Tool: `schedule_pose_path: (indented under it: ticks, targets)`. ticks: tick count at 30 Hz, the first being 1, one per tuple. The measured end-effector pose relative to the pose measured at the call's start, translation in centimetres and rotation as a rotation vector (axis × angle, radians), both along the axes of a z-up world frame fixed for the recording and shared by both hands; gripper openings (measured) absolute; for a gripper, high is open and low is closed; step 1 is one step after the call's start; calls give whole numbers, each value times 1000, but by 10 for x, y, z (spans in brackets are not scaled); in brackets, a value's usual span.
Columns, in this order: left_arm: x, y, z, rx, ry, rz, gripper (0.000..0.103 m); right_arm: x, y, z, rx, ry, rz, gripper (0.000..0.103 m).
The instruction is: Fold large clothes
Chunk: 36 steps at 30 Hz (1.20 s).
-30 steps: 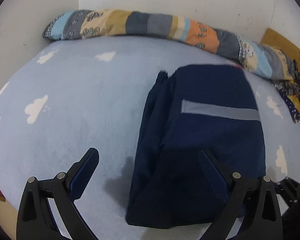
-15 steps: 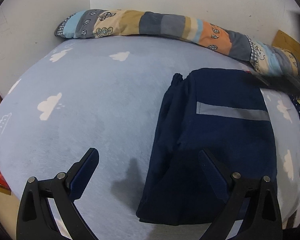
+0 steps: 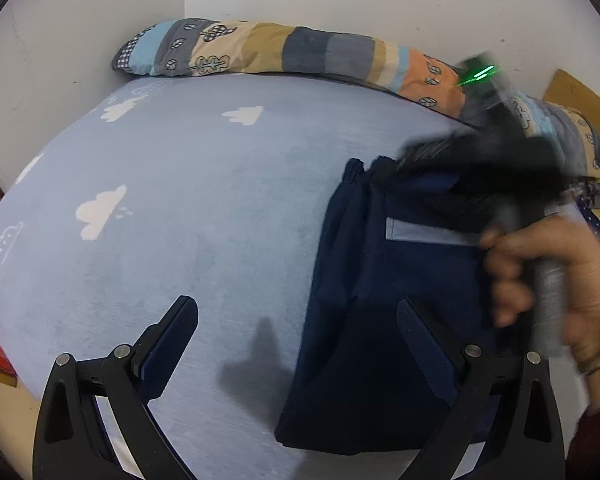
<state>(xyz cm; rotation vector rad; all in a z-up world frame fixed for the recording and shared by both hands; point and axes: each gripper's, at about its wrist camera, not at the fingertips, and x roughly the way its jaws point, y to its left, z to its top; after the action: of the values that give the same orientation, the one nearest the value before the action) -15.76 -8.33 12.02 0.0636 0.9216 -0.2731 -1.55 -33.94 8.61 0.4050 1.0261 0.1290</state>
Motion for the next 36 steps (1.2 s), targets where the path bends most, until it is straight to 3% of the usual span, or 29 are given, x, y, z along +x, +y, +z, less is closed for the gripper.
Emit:
schedule_pose_path:
  ticks: [3,7,8,9,11,14,17,20,25,28,31,36]
  targets:
    - [-2,-5,1,-6,-5,-18,99,-36,-20,38,-155,-69,-13,50]
    - [-5,-15,-1,-11,4,-34,99,-81,-71,46,-238,-57,-81,49]
    - [-4,-18,-1,-10,5,-40,99,-93,-80,42,-243,-53,-86,43]
    - [-5,-22,-1,-9,3,-46,99,-105,-87,39,-233,-57,-86,26]
    - [-8,-32,-2,-3,-2,-68,99,-126,-87,28,-200,-51,-60,12]
    - [-8,-49,-11,18,16,-111,99,-141,-71,2,-201,-17,-25,12]
    - [-3,-64,-30,63,82,-148,99,-131,-61,-40,-199,91,26,11]
    - [-2,-67,-46,129,119,-150,99,-134,-51,-17,-248,94,35,11]
    - [-6,-56,-33,68,79,-155,99,-194,-34,36,-200,-36,79,11]
    - [-6,-60,-37,86,93,-169,99,-232,-9,29,-186,-19,140,11]
    - [-2,-64,-55,153,144,-160,99,-257,18,-10,-312,2,188,12]
    - [-2,-53,-49,99,137,-131,99,-249,4,-5,-217,38,168,12]
